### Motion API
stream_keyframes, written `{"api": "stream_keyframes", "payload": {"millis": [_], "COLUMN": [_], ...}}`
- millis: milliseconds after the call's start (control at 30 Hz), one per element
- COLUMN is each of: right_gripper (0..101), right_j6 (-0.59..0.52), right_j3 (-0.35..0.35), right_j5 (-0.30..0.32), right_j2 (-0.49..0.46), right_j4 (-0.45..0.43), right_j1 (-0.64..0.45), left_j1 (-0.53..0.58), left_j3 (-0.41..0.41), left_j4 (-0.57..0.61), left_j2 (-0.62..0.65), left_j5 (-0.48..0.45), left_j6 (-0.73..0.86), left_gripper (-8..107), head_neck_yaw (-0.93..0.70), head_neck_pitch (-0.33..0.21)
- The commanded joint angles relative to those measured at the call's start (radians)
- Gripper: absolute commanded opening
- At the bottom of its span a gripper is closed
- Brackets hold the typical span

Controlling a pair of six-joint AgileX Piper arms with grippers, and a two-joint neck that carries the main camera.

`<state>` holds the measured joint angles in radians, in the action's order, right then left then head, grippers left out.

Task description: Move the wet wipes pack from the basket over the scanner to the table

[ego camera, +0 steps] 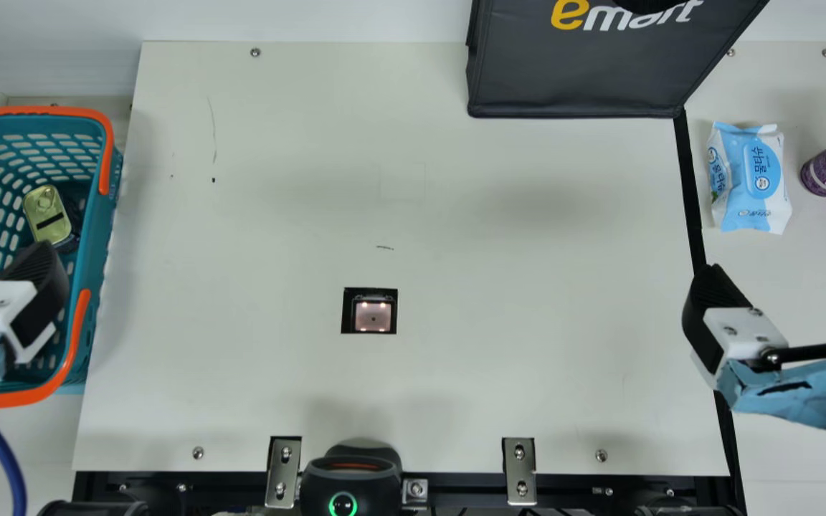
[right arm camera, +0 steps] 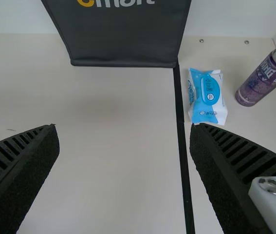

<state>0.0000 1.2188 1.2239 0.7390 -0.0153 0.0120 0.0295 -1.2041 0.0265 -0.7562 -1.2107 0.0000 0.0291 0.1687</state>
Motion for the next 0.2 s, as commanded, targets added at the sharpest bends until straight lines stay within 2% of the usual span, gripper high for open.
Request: {"api": "stream_keyframes", "payload": {"millis": [0, 167], "right_gripper": [95, 95], "right_j6": [0.000, 0.000], "right_j3": [0.000, 0.000], "right_j5": [0.000, -0.002], "right_j2": [0.000, 0.000], "right_j4": [0.000, 0.000], "right_j1": [0.000, 0.000], "left_j1": [0.000, 0.000], "left_j3": [0.000, 0.000], "left_j4": [0.000, 0.000], "left_j2": [0.000, 0.000], "left_j5": [0.000, 0.000], "left_j6": [0.000, 0.000], "left_gripper": [90, 90], "head_neck_yaw": [-0.002, -0.002], "head_neck_pitch": [-0.030, -0.030]}}
